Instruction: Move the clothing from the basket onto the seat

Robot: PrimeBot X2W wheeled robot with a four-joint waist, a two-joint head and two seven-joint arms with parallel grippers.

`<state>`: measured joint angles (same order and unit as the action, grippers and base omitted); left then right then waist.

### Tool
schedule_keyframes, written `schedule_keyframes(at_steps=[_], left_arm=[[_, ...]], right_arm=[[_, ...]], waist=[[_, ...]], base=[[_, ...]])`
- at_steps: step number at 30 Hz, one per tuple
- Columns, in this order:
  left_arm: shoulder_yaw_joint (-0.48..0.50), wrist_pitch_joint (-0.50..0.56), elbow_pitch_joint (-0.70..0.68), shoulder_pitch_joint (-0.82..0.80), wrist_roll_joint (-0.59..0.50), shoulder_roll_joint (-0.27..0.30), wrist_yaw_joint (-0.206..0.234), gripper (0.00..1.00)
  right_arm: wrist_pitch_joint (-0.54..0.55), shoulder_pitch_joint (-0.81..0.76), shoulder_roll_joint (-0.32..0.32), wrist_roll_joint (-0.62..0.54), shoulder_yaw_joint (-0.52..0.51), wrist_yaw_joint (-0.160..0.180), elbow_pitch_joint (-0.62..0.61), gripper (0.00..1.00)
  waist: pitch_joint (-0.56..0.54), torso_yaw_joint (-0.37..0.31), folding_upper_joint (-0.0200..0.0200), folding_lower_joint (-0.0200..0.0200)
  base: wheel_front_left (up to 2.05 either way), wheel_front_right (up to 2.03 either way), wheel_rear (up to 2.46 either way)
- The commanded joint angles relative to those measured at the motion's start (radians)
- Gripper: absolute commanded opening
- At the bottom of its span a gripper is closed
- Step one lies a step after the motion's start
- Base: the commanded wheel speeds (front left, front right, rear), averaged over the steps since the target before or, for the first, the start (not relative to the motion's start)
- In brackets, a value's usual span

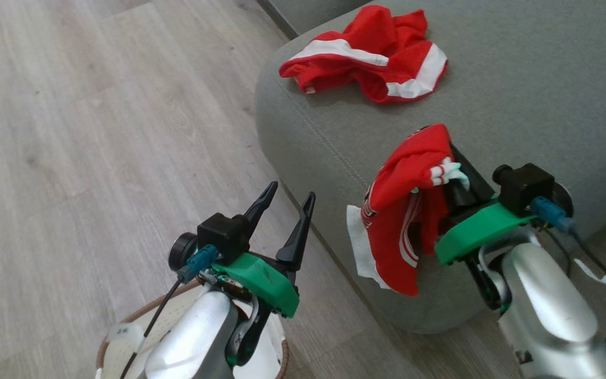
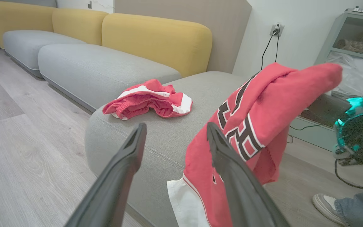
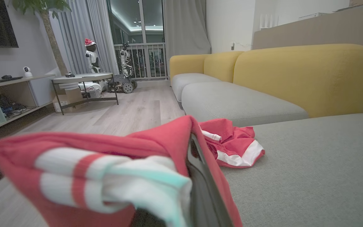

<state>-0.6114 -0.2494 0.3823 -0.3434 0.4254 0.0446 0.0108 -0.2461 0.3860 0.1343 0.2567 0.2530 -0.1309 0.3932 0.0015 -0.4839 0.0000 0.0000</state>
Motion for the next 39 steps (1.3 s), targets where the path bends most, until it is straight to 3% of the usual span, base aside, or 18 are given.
schedule_keyframes(at_steps=[1, 11, 17, 27, 34, 39], left_arm=[[0.032, -0.012, -0.042, -0.038, -0.01, 0.006, 0.009, 1.0], [0.036, -0.012, -0.075, -0.024, -0.042, 0.006, 0.022, 1.0], [0.027, -0.012, -0.09, -0.051, -0.082, 0.018, 0.009, 1.0], [0.01, -0.003, -0.136, -0.128, -0.129, 0.051, 0.002, 1.0], [0.009, -0.005, -0.202, -0.18, -0.156, 0.059, 0.011, 1.0], [0.01, -0.007, -0.225, -0.182, -0.162, 0.066, 0.018, 1.0]], right_arm=[[0.0, 0.062, 0.012, 0.007, 0.004, 0.0, -0.027, 0.0], [0.012, 0.293, 0.135, 0.037, -0.096, 0.0, 0.075, 0.0], [0.022, 0.53, 0.234, 0.034, -0.158, 0.0, 0.18, 0.0], [0.044, 0.83, 0.334, 0.054, -0.272, 0.0, 0.317, 0.0], [0.012, 0.968, 0.416, -0.06, -0.39, 0.0, 0.419, 0.0], [-0.008, 0.965, 0.393, -0.122, -0.514, 0.0, 0.51, 0.0]], waist=[[0.002, 0.027, 0.0, 0.0], [0.056, 0.168, 0.0, 0.0], [0.174, 0.245, 0.0, 0.0], [0.367, 0.314, 0.0, 0.0], [0.481, 0.363, 0.0, 0.0], [0.523, 0.394, 0.0, 0.0]], base=[[0.0, 0.0, 0.0], [0.0, 0.0, 0.0], [0.0, 0.0, 0.0], [0.0, 0.0, 0.0], [0.0, 0.0, 0.0], [0.0, 0.0, 0.0]])
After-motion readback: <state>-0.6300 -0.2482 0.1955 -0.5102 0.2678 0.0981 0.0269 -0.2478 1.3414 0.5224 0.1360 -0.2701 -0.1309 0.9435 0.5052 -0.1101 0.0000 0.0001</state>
